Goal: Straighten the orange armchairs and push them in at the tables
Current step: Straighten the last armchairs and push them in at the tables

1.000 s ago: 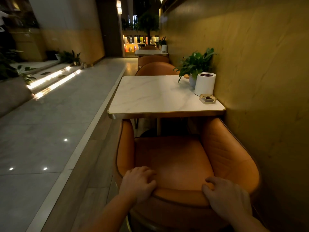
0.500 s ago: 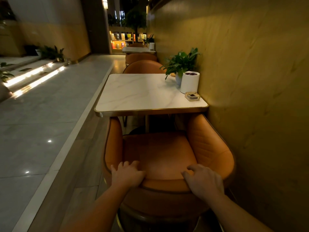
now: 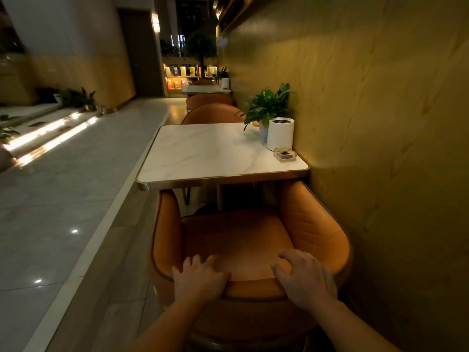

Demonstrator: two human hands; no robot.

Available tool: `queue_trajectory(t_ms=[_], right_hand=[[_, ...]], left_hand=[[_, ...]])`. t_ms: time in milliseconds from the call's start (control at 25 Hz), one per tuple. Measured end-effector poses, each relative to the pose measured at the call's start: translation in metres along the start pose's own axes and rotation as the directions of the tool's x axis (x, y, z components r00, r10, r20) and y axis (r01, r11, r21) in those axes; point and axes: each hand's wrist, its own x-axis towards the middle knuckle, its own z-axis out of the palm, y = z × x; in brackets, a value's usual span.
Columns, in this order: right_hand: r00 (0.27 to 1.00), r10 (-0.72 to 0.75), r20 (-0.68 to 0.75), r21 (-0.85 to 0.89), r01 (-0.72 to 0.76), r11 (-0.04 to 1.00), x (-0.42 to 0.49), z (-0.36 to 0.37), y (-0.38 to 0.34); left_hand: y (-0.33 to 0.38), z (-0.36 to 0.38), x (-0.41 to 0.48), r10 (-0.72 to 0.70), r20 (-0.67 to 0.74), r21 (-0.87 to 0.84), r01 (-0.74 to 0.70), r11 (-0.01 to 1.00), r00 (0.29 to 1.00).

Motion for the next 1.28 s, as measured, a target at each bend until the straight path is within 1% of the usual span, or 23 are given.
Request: queue_trajectory(t_ms=[280, 600, 880, 1160, 1280], right_hand=[[0.996, 0.027, 0.082, -0.028, -0.024, 0.999, 0.009, 0.0, -0.002], [0.998, 0.036, 0.043, -0.026, -0.034, 0.999, 0.01, 0.006, 0.0], [0.994, 0.045, 0.103, -0.062, -0.039, 0.997, 0.012, 0.007, -0.001], [0.988, 0.07, 0.137, -0.088, -0.058, 0.994, 0.013, 0.011, 0.001], [0.984, 0.065, 0.169, -0.087, -0.051, 0.995, 0.013, 0.007, 0.001]], left_hand=[[0.003, -0.002, 0.004, -0.038, 0.016, 0.001, 0.038, 0.999, 0.999], [-0.001, 0.004, 0.01, -0.062, -0.009, -0.021, 0.062, 0.998, 0.998], [-0.002, 0.004, 0.009, -0.061, -0.009, -0.023, 0.061, 0.998, 0.998], [-0.007, 0.01, 0.008, -0.017, -0.051, -0.027, 0.016, 0.999, 0.999], [-0.011, 0.007, 0.004, 0.013, -0.096, -0.107, -0.024, 0.994, 0.995]])
